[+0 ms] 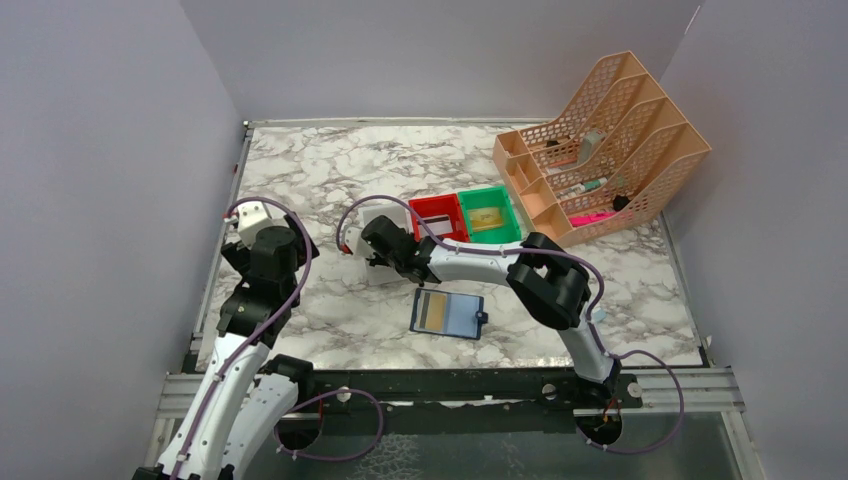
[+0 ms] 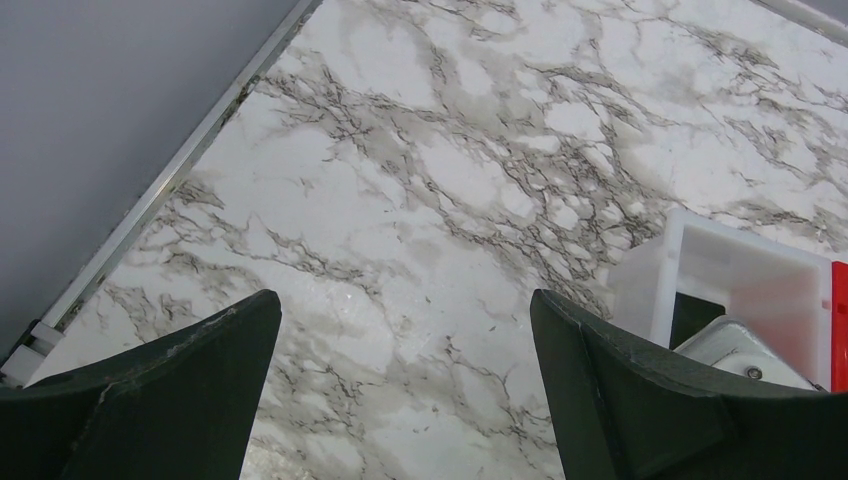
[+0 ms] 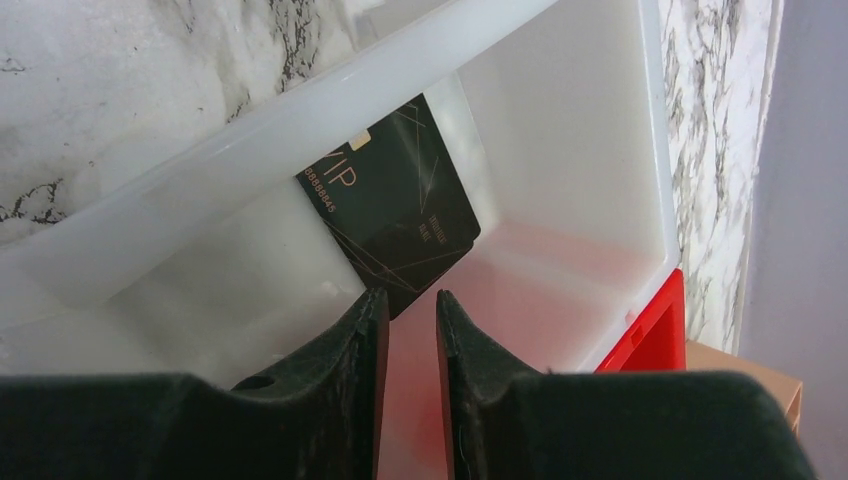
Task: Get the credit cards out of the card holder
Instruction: Place the credit card in the storage box.
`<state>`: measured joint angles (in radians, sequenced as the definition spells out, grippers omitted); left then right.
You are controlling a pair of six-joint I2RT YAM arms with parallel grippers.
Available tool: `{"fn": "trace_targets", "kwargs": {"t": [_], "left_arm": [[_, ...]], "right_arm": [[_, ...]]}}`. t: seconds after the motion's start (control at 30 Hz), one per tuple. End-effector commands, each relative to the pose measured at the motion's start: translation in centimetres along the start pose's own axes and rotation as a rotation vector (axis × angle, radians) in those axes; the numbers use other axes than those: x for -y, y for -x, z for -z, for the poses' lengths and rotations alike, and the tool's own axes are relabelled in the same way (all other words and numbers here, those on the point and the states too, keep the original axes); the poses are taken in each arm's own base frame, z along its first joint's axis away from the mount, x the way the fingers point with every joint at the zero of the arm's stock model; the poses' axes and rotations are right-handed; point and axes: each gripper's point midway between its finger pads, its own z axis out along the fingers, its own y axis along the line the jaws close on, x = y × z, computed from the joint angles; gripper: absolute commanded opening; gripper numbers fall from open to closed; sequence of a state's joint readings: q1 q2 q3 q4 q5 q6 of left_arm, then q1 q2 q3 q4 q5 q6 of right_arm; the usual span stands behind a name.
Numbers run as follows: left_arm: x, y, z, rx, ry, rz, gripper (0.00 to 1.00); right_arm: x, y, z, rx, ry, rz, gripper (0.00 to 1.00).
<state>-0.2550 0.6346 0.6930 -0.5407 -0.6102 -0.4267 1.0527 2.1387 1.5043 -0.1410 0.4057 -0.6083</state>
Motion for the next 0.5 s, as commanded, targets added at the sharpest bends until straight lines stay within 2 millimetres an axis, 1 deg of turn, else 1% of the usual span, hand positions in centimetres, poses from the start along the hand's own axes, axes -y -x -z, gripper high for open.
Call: {"fn": "trace_targets", "kwargs": {"t": [0.0, 0.17, 0.23, 0.3, 0.4, 0.47], "left_arm": [[0.2, 0.2, -0.2, 0.007, -0.009, -0.001, 0.99], [0.3, 0.0, -0.3, 0.000, -0.015, -0.004, 0.99], [0.3, 0.0, -0.3, -0.001, -0.016, -0.006, 0.99], [0.4, 0.0, -0.3, -0.002, -0.017, -0.007, 0.99], [0.5, -0.2, -0.4, -0.010, -0.023, -0.011, 0.99], [0.6, -0.3, -0.5, -0.014, -0.028, -0.015, 0.99]], "right_arm": [[-0.7, 0.3, -0.1, 0.007, 0.031, -0.003, 0.30], [-0.9, 0.9, 0.2, 0.030, 0.046, -0.085, 0.34], [-0.5, 1.1, 0.4, 0.036, 0.041, -0.164, 0.35], [0.2, 1.8, 1.1, 0.058, 0.043, -0.264, 0.35], [0.9, 3.6, 3.2, 0.125, 0.074, -0.391, 0.35], [1.6, 4.7, 5.3, 0.173, 0.096, -0.472, 0.35]]}}
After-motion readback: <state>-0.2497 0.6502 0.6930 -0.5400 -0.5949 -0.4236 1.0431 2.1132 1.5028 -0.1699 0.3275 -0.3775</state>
